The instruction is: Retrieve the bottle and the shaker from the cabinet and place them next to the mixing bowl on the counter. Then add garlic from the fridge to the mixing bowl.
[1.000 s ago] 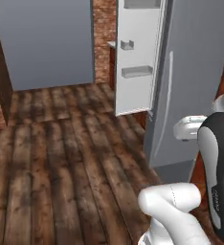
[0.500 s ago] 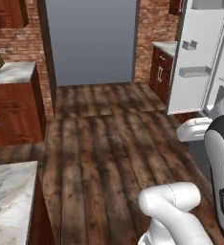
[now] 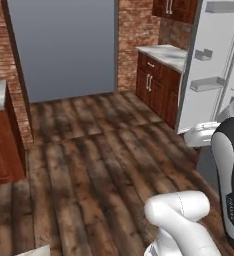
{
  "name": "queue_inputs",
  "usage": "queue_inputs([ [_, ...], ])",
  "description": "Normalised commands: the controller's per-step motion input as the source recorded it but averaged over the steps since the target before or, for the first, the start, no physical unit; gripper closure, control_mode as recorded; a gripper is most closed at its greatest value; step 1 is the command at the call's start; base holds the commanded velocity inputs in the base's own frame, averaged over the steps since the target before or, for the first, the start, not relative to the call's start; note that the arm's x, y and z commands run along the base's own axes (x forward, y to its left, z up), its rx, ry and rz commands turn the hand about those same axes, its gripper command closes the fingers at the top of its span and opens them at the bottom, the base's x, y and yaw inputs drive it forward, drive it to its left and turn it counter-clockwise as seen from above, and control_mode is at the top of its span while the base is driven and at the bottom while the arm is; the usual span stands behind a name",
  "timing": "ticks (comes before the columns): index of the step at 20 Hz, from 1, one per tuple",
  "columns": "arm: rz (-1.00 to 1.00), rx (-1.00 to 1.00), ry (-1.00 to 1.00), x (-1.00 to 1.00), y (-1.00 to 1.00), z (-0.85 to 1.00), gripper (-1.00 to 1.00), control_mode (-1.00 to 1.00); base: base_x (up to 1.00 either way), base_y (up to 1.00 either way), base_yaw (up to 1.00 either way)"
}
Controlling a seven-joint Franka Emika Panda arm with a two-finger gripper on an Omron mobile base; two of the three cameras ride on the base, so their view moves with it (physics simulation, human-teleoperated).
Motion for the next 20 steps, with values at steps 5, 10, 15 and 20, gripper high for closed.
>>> queue_inputs([
  [5, 0.00, 0.00, 0.00, 0.00, 0.00, 0.00, -1.00, 1.00, 0.91, 0.09, -0.53],
  [10, 0.00, 0.00, 0.00, 0.00, 0.00, 0.00, -1.00, 1.00, 0.93, 0.29, -0.53],
  [15, 0.00, 0.00, 0.00, 0.00, 0.00, 0.00, -1.00, 1.00, 0.94, 0.28, -0.53],
  [20, 0.00, 0.00, 0.00, 0.00, 0.00, 0.00, -1.00, 1.00, 0.79, 0.15, -0.58],
])
